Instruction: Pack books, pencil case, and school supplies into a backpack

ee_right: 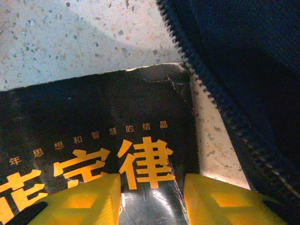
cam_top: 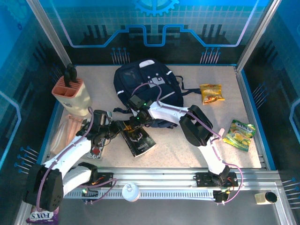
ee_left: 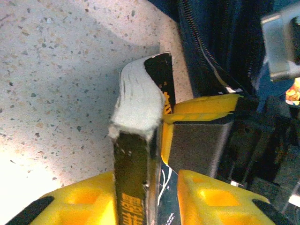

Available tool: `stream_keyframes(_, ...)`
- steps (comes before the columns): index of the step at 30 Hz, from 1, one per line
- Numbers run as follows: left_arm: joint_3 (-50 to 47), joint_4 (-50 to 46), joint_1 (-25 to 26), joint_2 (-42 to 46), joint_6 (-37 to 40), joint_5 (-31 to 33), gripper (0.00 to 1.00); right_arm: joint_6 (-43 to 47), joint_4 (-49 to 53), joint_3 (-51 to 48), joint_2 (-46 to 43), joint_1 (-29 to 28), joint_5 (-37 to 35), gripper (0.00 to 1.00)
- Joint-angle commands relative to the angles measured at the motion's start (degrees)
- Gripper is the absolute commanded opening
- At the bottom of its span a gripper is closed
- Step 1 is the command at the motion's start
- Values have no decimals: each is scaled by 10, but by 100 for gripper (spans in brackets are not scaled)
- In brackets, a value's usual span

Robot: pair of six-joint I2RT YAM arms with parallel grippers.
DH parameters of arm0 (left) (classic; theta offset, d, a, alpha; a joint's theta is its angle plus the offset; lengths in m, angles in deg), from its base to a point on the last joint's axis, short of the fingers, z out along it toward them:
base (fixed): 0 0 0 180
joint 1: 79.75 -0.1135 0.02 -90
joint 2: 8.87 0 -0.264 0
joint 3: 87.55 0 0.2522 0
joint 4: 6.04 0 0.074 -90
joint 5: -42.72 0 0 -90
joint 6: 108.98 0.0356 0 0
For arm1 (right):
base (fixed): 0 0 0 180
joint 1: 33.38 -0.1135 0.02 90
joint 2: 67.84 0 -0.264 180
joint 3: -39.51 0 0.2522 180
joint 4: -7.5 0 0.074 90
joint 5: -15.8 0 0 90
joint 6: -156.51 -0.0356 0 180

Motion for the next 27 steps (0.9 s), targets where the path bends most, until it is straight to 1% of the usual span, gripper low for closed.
stream_keyframes(1,3,36,9,-10,-15,-5,29,-6,-3,-31,27,1,16,40)
stream_keyframes(5,24,-41,8,4,-17,78,11,-7,-18,-28,-9,1,34,41)
stream_keyframes(9,55,-97,7,40,-12,134,0,-16,-47,-36,-69,7,54,43)
stream_keyframes(14,129,-171,6,80,9,188,0,-52,-133,-104,-177,36,79,49)
stream_keyframes(18,201,-178,4,76,23,199,0,-99,-219,-189,-264,75,105,57)
stream_keyframes(22,279,-141,3,37,19,192,0,-160,-293,-270,-338,129,124,66)
stream_keyframes(27,339,-38,3,-18,-26,166,0,-244,-381,-364,-409,199,159,76)
